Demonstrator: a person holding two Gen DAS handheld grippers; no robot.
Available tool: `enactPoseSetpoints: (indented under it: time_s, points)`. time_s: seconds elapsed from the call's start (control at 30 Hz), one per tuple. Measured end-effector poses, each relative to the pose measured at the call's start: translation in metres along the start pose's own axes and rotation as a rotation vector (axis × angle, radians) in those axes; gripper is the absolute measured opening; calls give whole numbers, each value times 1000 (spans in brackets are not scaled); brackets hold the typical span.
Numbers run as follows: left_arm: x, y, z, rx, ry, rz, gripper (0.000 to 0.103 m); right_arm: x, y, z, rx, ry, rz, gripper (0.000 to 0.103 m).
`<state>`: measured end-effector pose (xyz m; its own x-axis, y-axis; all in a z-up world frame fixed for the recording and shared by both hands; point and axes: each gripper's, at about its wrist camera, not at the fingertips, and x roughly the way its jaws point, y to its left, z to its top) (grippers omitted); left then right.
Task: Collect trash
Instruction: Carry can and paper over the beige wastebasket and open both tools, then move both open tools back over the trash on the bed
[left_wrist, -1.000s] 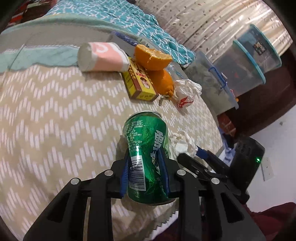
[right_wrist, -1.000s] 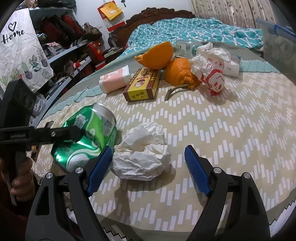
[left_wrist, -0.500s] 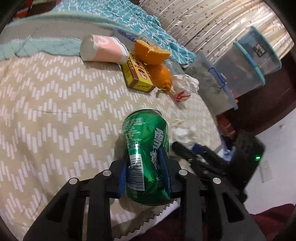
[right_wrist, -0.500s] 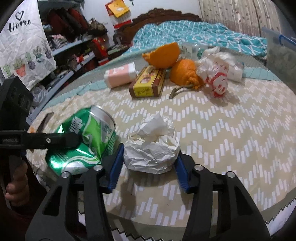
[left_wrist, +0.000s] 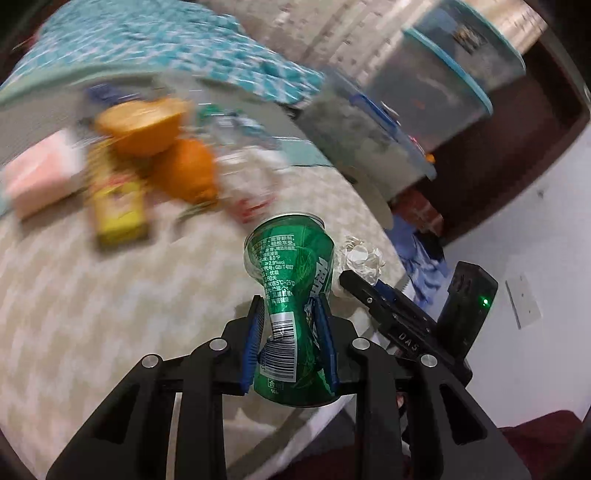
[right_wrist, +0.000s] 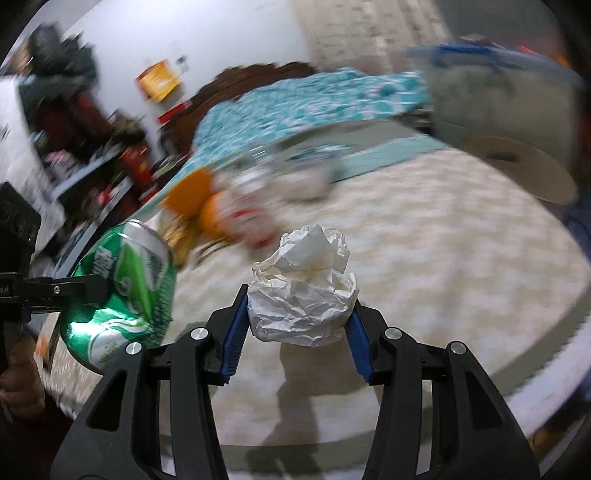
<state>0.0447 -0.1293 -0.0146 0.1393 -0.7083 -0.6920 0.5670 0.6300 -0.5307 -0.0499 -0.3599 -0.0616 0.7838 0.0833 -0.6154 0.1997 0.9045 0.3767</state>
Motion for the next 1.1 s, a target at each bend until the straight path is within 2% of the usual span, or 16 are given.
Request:
enactPoseSetpoints:
  time_s: [0.17, 0.37, 0.5, 0.6, 0.7, 0.73, 0.77, 0.8, 0.87, 0.97, 1.1]
  points:
    - [76, -50, 55, 114, 78, -21, 26, -10, -75, 29, 109, 1, -29, 51]
    - [167, -107, 114, 186, 127, -43, 26, -11, -140, 82, 108, 3, -94, 51]
    - [236, -141, 160, 219, 149, -26, 26, 3, -183, 120, 78, 18, -181, 52]
    - [277, -158, 180, 232, 166, -1, 26, 19, -210, 139, 85, 50, -210, 52]
    - [306, -167, 193, 242, 150, 34, 26, 34, -231, 148, 97, 67, -237, 58]
    - [311, -168, 196, 239, 135, 40, 27, 39, -234, 150, 99, 69, -242, 59]
    - [316, -170, 199, 239, 115, 44, 34, 42, -237, 151, 100, 68, -253, 63]
    - [320, -173, 202, 241, 106, 49, 48, 42, -241, 153, 102, 61, -268, 65]
    - [324, -178, 205, 242, 84, 71, 67, 42, -243, 154, 112, 46, -282, 72]
    - [315, -179, 209, 232, 61, 47, 67, 30, -241, 152, 140, -14, -298, 72]
    - [276, -171, 198, 210, 12, 16, 67, 4, -223, 143, 169, -78, -268, 72]
